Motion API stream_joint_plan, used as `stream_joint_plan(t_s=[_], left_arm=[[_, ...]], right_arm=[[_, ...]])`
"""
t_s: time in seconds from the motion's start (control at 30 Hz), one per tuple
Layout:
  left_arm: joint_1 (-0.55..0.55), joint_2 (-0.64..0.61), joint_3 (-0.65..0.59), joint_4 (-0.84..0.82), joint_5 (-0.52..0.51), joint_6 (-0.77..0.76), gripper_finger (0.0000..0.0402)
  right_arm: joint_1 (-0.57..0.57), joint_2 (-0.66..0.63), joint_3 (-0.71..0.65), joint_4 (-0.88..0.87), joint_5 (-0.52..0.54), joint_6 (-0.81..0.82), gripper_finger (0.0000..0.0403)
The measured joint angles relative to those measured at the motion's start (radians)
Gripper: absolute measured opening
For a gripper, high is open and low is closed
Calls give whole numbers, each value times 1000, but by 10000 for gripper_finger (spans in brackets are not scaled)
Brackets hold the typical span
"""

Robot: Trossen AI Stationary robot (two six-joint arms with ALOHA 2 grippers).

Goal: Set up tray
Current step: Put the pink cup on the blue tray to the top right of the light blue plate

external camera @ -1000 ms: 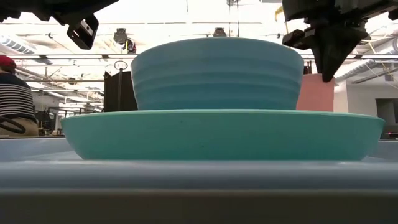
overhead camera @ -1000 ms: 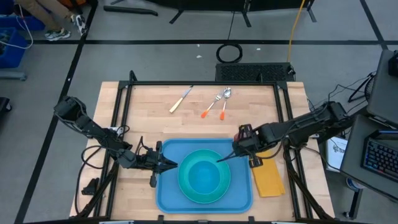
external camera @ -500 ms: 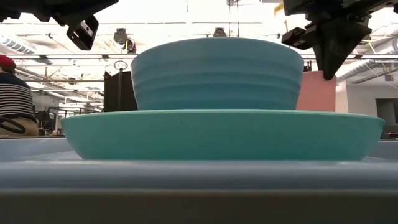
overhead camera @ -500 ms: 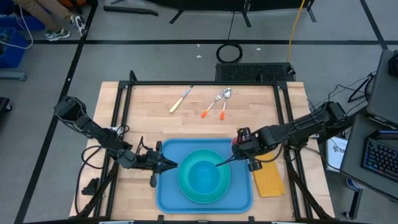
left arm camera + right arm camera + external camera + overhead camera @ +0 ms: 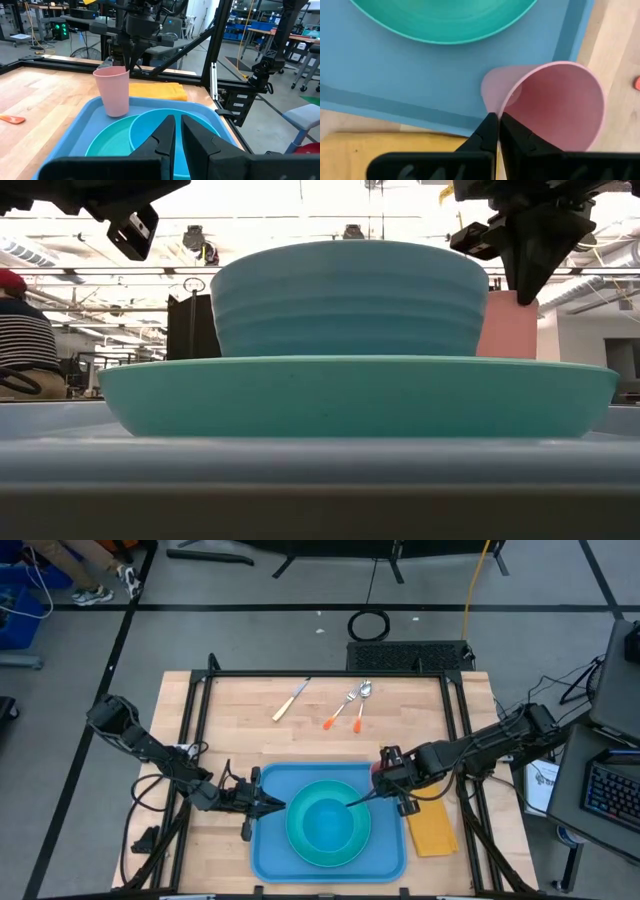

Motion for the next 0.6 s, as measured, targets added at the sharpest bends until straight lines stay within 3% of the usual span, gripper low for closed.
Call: stream_joint_plan(t_s=[0.6], left_arm=[[0, 0, 0, 0, 0, -2, 33]], right_arm=[[0, 0, -42, 43, -3, 6, 0]])
